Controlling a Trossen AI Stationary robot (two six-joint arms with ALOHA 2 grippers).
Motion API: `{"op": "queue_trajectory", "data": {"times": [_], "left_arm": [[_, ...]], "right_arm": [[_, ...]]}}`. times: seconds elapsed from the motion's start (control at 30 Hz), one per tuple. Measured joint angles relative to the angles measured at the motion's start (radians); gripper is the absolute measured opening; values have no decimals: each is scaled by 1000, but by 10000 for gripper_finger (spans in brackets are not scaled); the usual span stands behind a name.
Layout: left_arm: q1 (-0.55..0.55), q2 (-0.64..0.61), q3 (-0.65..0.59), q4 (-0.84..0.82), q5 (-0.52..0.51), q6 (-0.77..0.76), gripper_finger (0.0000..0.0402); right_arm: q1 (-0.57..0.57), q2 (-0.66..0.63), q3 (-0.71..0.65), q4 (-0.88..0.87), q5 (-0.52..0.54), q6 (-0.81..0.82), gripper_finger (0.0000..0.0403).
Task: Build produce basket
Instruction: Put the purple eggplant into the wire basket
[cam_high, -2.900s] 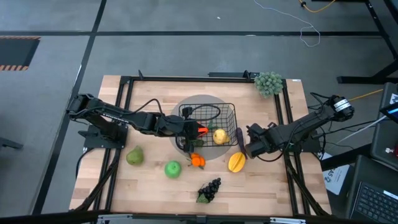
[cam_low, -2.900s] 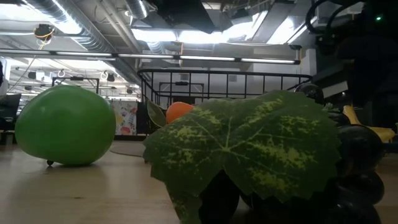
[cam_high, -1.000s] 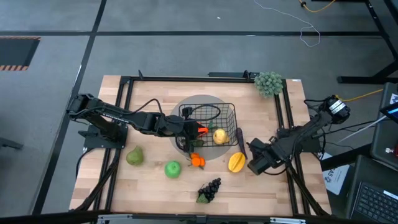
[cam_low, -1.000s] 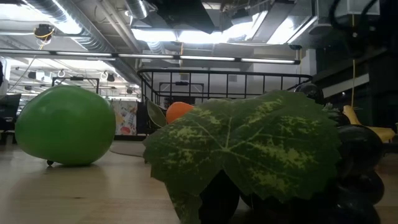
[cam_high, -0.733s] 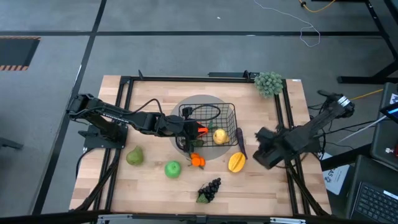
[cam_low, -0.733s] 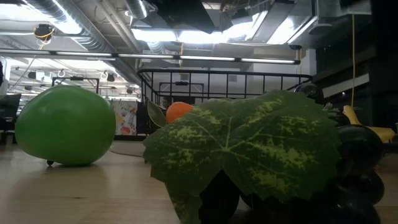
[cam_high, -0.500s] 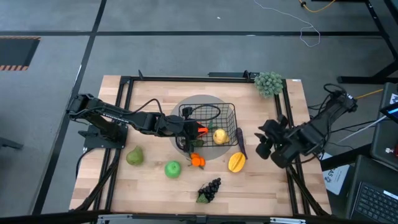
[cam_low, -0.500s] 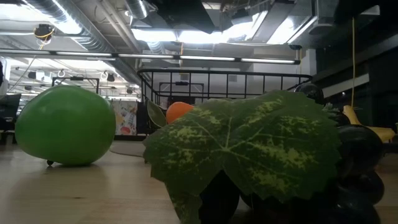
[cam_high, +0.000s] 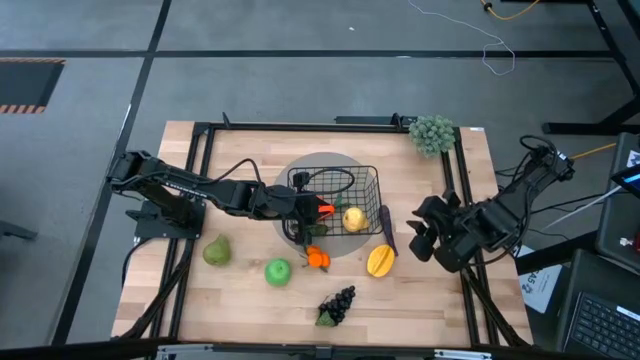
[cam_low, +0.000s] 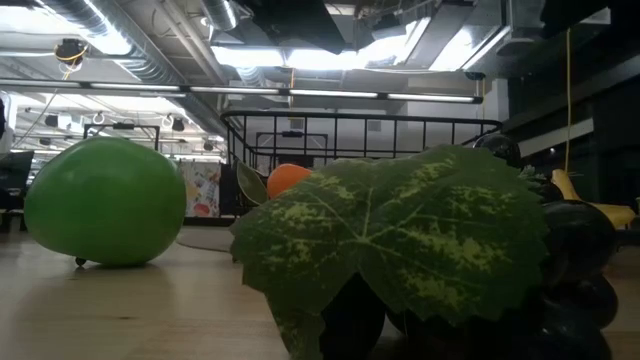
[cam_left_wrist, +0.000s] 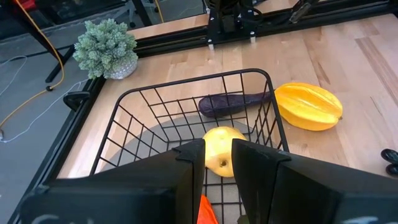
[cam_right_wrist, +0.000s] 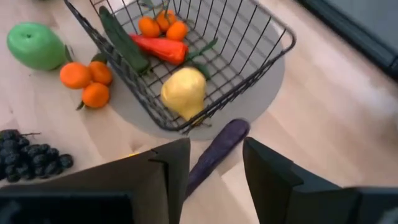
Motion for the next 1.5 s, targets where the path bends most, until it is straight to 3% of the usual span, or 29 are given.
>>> {"op": "queue_trajectory", "data": {"times": [0.1, 0.3, 0.6, 0.77, 1.07, 1.3, 1.5], "left_arm": [[0, 0, 0, 0, 0, 0, 69], [0, 0, 0, 0, 0, 0, 69], [0, 0, 0, 0, 0, 0, 69], [0, 0, 0, 0, 0, 0, 69], [0, 0, 0, 0, 0, -3, 69], [0, 0, 0, -1, 0, -3, 69], [0, 0, 0, -1, 0, -3, 69]], "right_arm": [[-11, 0, 0, -1, -46, 3, 139], [-46, 1, -6, -54, -28, -15, 147], [-106, 1, -6, -66, -12, -123, 212], [-107, 2, -6, -64, -20, -42, 231], [-59, 7, -12, -84, -47, 81, 227], [-75, -2, -221, -47, -97, 227, 227], [-141, -2, -401, 201, -149, 221, 226]]}}
